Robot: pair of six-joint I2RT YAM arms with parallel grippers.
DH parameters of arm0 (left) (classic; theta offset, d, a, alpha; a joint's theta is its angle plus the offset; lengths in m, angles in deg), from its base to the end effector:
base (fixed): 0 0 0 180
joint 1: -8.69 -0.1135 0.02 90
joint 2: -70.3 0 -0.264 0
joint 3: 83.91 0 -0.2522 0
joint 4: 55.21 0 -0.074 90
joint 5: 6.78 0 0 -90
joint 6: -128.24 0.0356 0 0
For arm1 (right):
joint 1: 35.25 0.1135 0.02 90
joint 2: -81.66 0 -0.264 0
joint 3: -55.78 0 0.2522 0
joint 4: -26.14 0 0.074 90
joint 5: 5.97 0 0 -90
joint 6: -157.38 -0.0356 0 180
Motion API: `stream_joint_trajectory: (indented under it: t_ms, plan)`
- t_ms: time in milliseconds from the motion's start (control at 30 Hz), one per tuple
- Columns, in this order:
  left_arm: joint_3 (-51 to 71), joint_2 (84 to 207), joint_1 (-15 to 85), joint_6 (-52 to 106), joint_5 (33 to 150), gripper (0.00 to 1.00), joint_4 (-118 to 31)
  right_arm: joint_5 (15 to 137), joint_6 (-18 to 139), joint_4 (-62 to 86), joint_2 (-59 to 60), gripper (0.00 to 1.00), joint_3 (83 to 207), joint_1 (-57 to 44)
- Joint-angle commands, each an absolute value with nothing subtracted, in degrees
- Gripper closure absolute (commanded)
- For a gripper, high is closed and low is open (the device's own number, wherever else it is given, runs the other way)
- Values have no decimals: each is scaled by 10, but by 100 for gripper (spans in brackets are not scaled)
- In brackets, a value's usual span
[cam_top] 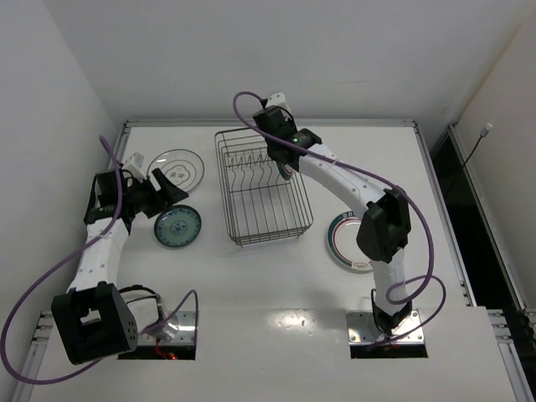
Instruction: Load the plates into the dish rack
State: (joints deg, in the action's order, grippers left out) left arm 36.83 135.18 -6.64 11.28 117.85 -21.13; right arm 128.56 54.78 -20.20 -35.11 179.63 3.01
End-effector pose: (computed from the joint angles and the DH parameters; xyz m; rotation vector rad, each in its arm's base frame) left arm 0.2353 0.0435 0.2619 -0.4956 2.1784 -0.7907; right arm 0.3815 0.2690 0.3174 -0.0661 2.0544 -0.3352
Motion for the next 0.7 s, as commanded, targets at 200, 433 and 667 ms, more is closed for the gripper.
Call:
stream_joint_trajectory:
  t_ms: [200, 433, 667]
  plan:
    - [370, 1351, -62, 126, 1173, 31, -218, 1237, 542, -230, -332, 95, 1824, 35]
    - [370, 1351, -62, 126, 1173, 31, -218, 1229, 529, -252, -359, 81, 1841, 40]
    - [364, 1351, -62, 126, 1168, 31, -212, 1234, 511, -259, -363, 72, 1841, 40]
